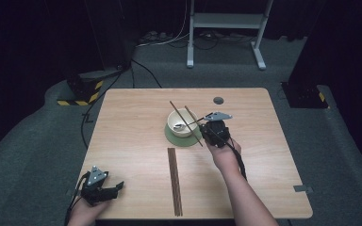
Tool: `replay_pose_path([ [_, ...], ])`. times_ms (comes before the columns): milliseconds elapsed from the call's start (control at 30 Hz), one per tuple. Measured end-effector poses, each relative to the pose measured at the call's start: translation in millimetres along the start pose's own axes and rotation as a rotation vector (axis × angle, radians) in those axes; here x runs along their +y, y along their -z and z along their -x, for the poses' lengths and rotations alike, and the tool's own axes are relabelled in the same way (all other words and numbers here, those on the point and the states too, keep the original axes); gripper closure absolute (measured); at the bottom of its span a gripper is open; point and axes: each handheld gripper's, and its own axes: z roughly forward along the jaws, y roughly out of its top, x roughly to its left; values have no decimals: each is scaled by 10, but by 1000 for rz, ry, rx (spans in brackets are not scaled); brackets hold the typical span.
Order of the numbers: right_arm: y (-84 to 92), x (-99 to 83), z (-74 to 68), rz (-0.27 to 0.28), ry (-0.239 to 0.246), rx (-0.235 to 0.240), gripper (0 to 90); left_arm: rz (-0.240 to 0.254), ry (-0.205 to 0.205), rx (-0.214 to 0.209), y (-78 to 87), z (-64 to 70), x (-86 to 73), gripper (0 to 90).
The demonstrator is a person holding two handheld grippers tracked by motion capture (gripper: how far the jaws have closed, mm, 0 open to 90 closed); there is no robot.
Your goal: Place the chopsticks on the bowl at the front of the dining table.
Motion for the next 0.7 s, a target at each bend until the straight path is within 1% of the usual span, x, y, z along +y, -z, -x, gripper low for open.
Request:
replay_pose_path([
  [133,-109,55,43,-22,-35,4,848,3,-1,-2,-2,0,-2,222],
  [233,-186,93,52,-34,-46,5,848,3,-1,-4,-1,0,-2,221],
  [400,-327,185,39,-59,-38,-6,848,2,-1,-3,-1,1,-1,222],
  [500,-394,251,34,-71,-45,-5,848,2,-1,-3,-1,1,-2,221],
  [700,-506,360,10,-81,-41,-7,848,-1,-3,-2,1,0,-1,221],
])
